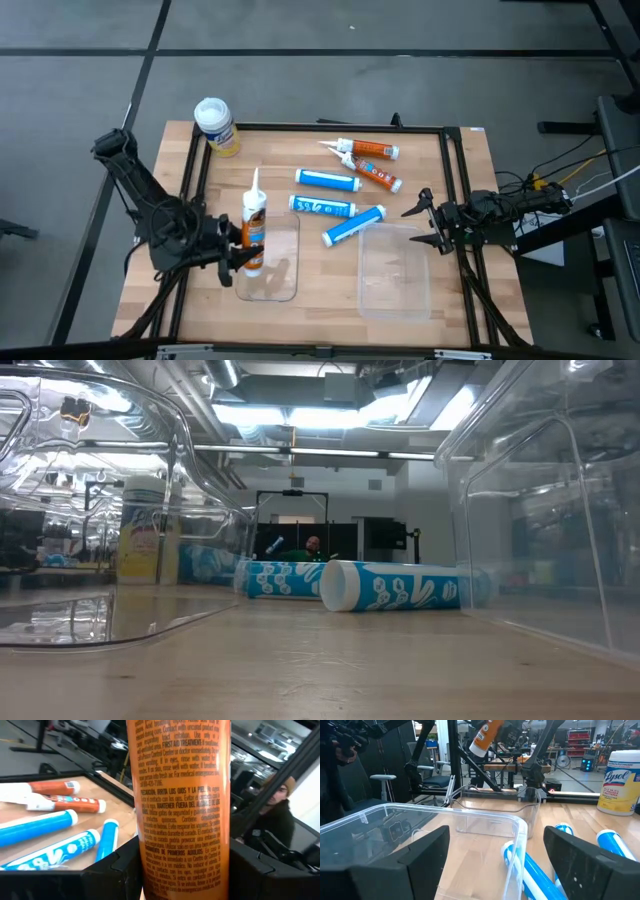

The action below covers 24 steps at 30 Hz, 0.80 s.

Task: Pick & place silicon tubes, Sealant and Lysol wipes
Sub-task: Put the left orange sealant into the left transparent bin

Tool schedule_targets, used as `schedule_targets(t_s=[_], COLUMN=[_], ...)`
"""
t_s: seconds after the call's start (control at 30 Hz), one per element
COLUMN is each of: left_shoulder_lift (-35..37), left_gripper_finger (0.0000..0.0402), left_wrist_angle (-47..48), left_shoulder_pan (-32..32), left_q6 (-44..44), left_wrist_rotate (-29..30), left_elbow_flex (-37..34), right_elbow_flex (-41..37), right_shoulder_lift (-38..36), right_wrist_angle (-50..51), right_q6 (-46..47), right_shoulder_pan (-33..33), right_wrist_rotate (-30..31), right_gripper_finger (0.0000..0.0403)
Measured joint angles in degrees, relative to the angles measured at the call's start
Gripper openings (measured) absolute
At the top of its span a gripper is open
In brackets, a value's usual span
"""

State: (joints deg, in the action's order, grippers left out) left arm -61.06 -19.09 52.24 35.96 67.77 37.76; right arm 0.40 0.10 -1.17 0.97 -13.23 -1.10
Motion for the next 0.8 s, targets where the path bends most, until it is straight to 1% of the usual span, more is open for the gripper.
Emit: schedule_targets(t_s=[0.13, 0.33, 0.63, 0.8], left_shoulder_lift=[-1.5, -4.6, -11.1, -14.3], left_gripper_finger=[0.0199, 0.0199, 0.0198, 0.0201], left_wrist_angle=[0.0, 0.0, 0.0, 0.0], left_shoulder_pan=[1.0, 0.3, -2.5, -3.8], left_q6=[1.3, 5.7, 12.5, 16.6], left_wrist_rotate=[3.5, 5.9, 6.0, 5.0], left_elbow_flex=[0.0, 0.0, 0.0, 0.0], right_elbow_flex=[0.0, 0.0, 0.0, 0.0], right_shoulder_lift=[0.0, 0.0, 0.0, 0.0], right_wrist_angle=[0.0, 0.0, 0.0, 0.0], right_q6=[0.0, 0.0, 0.0, 0.0], right_shoulder_pan=[0.0, 0.0, 0.0, 0.0], right_wrist_rotate=[0.0, 0.0, 0.0, 0.0], right_gripper_finger=[0.0323, 0.0323, 0.0323, 0.0323])
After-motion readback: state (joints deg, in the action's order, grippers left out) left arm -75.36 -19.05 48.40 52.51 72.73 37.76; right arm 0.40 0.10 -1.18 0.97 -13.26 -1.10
